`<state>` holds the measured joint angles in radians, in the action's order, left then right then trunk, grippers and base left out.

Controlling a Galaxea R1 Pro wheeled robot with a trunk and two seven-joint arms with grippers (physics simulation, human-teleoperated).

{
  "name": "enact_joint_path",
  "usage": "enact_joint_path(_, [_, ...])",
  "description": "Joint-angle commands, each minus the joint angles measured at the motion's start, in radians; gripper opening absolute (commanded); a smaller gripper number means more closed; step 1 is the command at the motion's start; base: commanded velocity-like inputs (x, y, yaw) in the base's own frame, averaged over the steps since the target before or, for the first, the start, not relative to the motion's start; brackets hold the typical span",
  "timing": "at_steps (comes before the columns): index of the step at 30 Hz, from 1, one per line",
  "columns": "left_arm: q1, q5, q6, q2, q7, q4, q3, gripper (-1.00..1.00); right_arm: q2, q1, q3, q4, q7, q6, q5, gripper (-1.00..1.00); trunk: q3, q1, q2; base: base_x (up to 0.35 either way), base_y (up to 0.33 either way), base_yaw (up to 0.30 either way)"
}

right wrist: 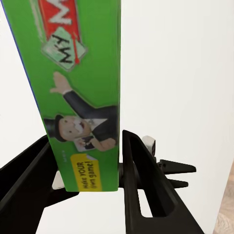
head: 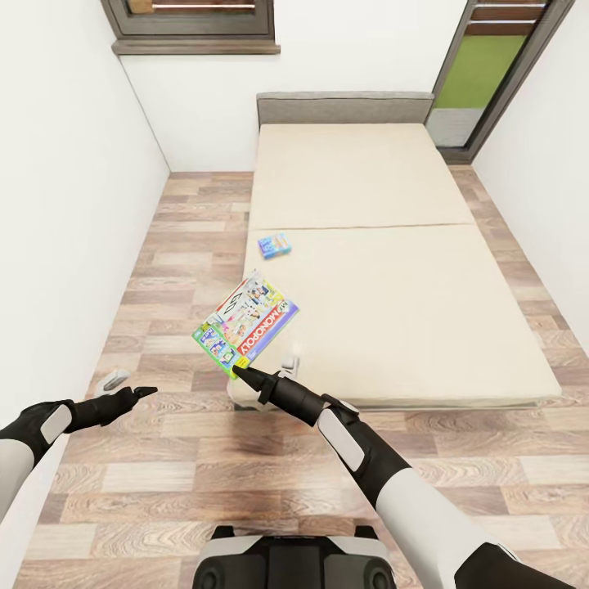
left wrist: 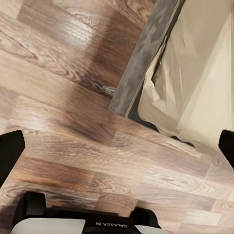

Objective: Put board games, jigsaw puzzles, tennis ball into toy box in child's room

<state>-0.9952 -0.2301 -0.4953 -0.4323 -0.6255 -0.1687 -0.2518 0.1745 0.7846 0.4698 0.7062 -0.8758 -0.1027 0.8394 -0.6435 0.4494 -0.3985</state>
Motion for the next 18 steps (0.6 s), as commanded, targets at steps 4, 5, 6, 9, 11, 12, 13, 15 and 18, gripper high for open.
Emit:
enact_joint_path(4, [0.000, -0.008, -0.008, -0.001, 0.000, 0.000, 0.000, 1.00, 0.000, 0.001, 0.001, -0.001, -0.001, -0.010, 0.010, -1.00, 0.006, 0.001, -0.001, 0.000, 0.000, 0.000])
enact_joint_path(5, [0.000, -0.008, -0.008, 0.000, 0.000, 0.000, 0.000, 1.00, 0.000, 0.001, 0.001, -0.001, -0.001, -0.009, 0.010, -1.00, 0.007, 0.001, -0.001, 0.000, 0.000, 0.000])
enact_joint_path(6, [0.000, -0.008, -0.008, 0.000, 0.000, 0.000, 0.001, 1.00, 0.000, 0.001, 0.001, -0.001, 0.000, -0.009, 0.010, -1.00, 0.009, 0.001, -0.001, 0.000, 0.000, 0.000])
enact_joint_path(9, [0.000, -0.008, -0.008, 0.000, 0.000, 0.000, 0.001, 1.00, 0.000, 0.001, 0.001, -0.001, 0.001, -0.010, 0.010, -1.00, 0.014, 0.001, -0.001, 0.000, 0.000, 0.000])
enact_joint_path(11, [0.000, -0.008, -0.008, -0.001, 0.000, 0.000, 0.000, 1.00, 0.000, 0.001, 0.001, -0.001, 0.001, -0.010, 0.010, -1.00, 0.017, 0.001, -0.001, 0.000, 0.000, 0.000])
enact_joint_path(12, [0.000, -0.008, -0.008, -0.001, 0.000, 0.000, 0.000, 1.00, 0.000, 0.001, 0.001, -0.001, 0.001, -0.010, 0.010, -1.00, 0.019, 0.001, -0.001, 0.000, 0.000, 0.000])
enact_joint_path(13, [0.000, -0.008, -0.008, -0.001, 0.000, 0.000, 0.000, 1.00, 0.000, 0.001, 0.001, -0.001, 0.001, -0.010, 0.010, -1.00, 0.021, 0.001, -0.001, 0.000, 0.000, 0.000])
enact_joint_path(15, [0.000, -0.008, -0.008, -0.001, 0.000, 0.000, 0.000, 1.00, 0.000, 0.001, 0.001, -0.001, 0.001, -0.010, 0.010, -1.00, 0.024, 0.001, -0.001, 0.000, 0.000, 0.000])
enact_joint_path(18, [0.000, -0.008, -0.008, 0.000, 0.000, 0.000, 0.001, 1.00, 0.000, 0.001, 0.001, -0.001, 0.001, -0.010, 0.010, -1.00, 0.029, 0.001, -0.001, 0.000, 0.000, 0.000])
